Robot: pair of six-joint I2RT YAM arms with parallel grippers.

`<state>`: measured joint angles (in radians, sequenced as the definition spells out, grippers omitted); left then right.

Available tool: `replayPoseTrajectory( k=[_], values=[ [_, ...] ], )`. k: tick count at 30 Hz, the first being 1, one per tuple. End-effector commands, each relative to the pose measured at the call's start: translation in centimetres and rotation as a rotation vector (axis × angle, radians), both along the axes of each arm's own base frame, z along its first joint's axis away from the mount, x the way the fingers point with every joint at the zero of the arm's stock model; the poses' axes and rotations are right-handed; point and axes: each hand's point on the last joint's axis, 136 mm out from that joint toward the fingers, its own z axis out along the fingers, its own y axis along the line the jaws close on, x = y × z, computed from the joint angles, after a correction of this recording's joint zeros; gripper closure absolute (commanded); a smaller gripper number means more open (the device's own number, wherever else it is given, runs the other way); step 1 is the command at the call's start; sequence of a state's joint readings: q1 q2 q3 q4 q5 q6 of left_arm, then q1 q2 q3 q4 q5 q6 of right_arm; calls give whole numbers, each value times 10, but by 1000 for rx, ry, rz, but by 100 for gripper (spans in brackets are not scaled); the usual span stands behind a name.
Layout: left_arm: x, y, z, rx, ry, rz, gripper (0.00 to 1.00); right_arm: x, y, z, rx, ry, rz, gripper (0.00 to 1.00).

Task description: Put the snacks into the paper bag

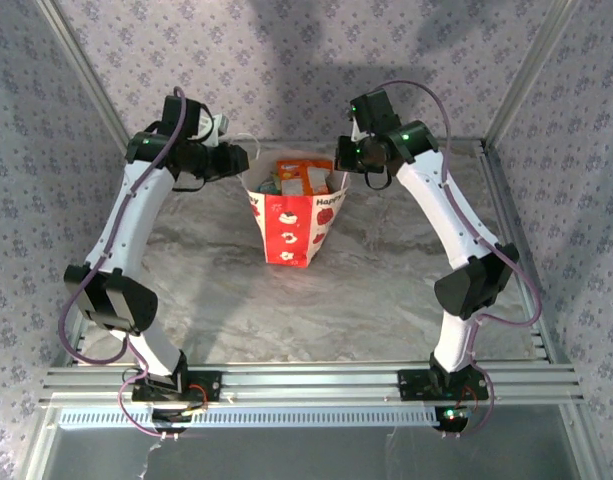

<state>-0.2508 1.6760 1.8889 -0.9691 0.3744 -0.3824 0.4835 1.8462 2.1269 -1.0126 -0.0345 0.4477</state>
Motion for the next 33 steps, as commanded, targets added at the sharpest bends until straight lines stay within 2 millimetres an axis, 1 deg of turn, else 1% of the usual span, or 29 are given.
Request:
replayPoseTrajectory(
  k=[1, 2, 4, 5, 8, 10, 13, 15, 18, 20, 21, 22, 23, 25, 27, 28, 29, 30, 31, 32, 33],
  values=[
    [0, -9, 13, -2, -30, -40, 63, 2, 8, 31, 35, -90, 35, 100],
    [3, -11, 17, 2, -38, -41, 63, 2, 7, 34, 36, -96, 37, 100],
    [6, -14, 18, 17, -45, -49, 65, 3, 7, 37, 35, -105, 44, 100],
    [9, -16, 18, 25, -48, -53, 69, 3, 7, 38, 34, -109, 47, 100],
    [15, -22, 22, 48, -66, -58, 91, 7, 4, 43, 31, -119, 46, 100],
    [16, -31, 33, 59, -96, -78, 100, 9, 2, 57, 40, -145, 57, 100],
    [16, -47, 64, 50, -174, -112, 100, 9, 2, 86, 47, -211, 95, 100],
    [16, -54, 82, 34, -217, -116, 100, 5, 3, 99, 48, -240, 127, 100],
    [13, -65, 106, -4, -267, -127, 100, 1, 2, 110, 48, -266, 160, 100],
    [7, -74, 115, -23, -288, -151, 100, 0, -3, 116, 53, -278, 168, 100],
    [4, -77, 116, -24, -291, -160, 100, -1, -6, 115, 52, -274, 172, 100],
    [1, -81, 114, -19, -284, -171, 100, -2, -8, 112, 47, -263, 177, 100],
    [-3, -83, 107, -9, -266, -178, 100, -4, -10, 104, 38, -236, 184, 100],
    [-11, -86, 85, 31, -220, -182, 100, -7, -10, 80, 9, -176, 199, 100],
    [-21, -90, 51, 70, -181, -172, 100, -12, -7, 36, -11, -79, 213, 100],
    [-25, -90, 35, 77, -166, -159, 100, -17, -4, 19, -3, -51, 223, 100],
    [-29, -88, 15, 82, -138, -143, 100, -21, 1, 4, 11, -37, 239, 100],
    [-33, -85, 6, 75, -128, -122, 100, -26, 6, -10, 22, -24, 254, 100],
    [-35, -80, 3, 82, -128, -104, 100, -28, 7, -15, 26, -23, 258, 100],
    [-37, -75, 3, 100, -133, -84, 100, -29, 6, -19, 24, -18, 253, 100],
    [-38, -70, 10, 110, -149, -75, 100, -30, 5, -17, 16, -11, 248, 100]
  ],
)
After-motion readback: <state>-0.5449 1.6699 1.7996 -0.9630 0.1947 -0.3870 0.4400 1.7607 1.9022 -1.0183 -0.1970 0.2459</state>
